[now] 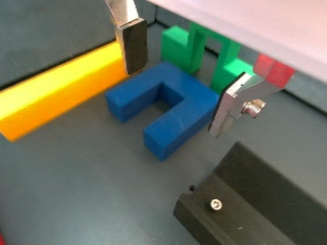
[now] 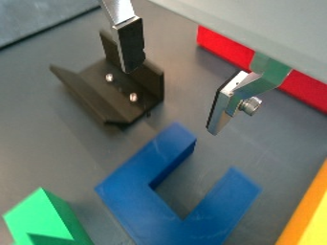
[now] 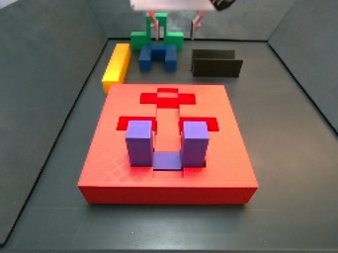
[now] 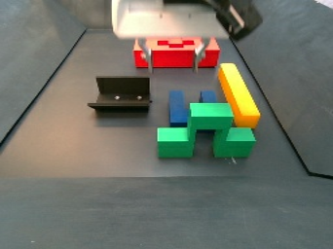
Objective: Pick up the blue object. Move up. Place the blue object on the fixture. Regrasp the blue object. Move to above the board. Insert the blue object.
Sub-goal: Pick up the blue object.
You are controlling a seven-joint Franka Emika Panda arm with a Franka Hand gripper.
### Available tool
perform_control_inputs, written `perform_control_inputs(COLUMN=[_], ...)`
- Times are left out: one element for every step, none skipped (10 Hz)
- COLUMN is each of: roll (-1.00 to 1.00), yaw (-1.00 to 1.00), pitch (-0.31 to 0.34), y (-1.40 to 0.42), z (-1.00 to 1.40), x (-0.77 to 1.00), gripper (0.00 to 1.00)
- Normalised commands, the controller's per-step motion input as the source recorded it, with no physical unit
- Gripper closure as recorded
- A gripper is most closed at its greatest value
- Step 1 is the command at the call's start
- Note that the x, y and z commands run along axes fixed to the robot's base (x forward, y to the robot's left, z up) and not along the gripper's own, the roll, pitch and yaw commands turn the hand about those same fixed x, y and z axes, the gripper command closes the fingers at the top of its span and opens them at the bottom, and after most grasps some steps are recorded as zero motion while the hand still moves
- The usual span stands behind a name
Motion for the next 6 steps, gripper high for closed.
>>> perform_control_inputs(roll=[-0.11, -0.15, -0.15, -0.15, -0.14, -0.15], yaw=[-0.08, -0.07, -0.05, -0.01, -0.03, -0.05], pitch=[-0.094, -0.043, -0.027, 0.0, 0.0, 0.0], y=[0.05, 0.08, 0.04, 0.09, 0.11, 0.11], z=[-0.83, -0.59, -0.42, -0.2, -0.2, -0.17], x=[-0.13, 0.0, 0.0, 0.17, 0.13, 0.02], gripper=[0.0, 0.0, 0.0, 0.0, 0.0, 0.0])
